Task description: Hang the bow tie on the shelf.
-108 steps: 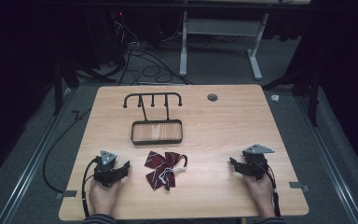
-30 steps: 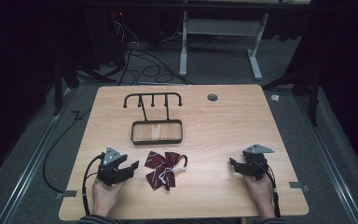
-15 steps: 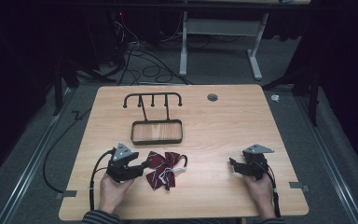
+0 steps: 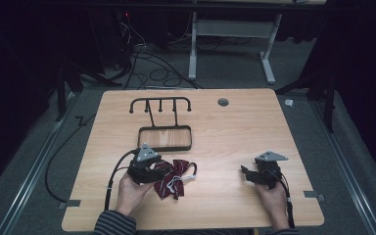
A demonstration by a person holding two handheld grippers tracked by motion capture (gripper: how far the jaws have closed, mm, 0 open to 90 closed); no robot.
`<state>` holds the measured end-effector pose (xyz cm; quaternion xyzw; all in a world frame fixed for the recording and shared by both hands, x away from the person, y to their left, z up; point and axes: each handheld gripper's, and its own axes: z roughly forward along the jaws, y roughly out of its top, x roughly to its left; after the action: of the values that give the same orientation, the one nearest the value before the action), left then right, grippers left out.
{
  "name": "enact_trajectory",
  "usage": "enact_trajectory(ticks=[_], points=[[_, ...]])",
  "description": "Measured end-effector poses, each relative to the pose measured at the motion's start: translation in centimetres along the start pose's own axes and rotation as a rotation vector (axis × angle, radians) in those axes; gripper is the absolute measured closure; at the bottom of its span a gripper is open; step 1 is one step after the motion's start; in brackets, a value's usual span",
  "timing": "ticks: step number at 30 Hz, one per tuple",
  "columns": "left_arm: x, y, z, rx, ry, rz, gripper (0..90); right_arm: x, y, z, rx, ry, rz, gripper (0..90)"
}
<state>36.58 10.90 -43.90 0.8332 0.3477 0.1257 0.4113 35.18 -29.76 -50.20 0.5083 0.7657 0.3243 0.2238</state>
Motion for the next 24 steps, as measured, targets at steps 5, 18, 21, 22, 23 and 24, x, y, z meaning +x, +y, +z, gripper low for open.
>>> enact_trajectory(ticks=[5,18,21,22,23,24], points=[[-0.6,0.7,0.9,0.023,-0.012,0.042,49.6,0.0,0.0,0.0,0.0,0.002,-0.002,34.1],[-1.6,2.6,3.7,0.054,-0.062,0.086,52.5,0.0,0.0,0.0,0.0,0.007,0.002,34.0],[-2.0,2.8,4.5,0.066,-0.078,0.1,53.1,0.0,0.0,0.0,-0.001,0.007,0.002,33.9],[-2.1,2.8,4.8,0.072,-0.085,0.098,53.5,0.0,0.0,0.0,-0.001,0.006,0.002,34.0],[-2.2,2.8,5.0,0.076,-0.09,0.098,54.1,0.0,0.0,0.0,-0.001,0.006,0.002,34.0],[-2.3,2.8,5.3,0.08,-0.094,0.1,54.7,0.0,0.0,0.0,0.0,0.006,0.002,34.0]])
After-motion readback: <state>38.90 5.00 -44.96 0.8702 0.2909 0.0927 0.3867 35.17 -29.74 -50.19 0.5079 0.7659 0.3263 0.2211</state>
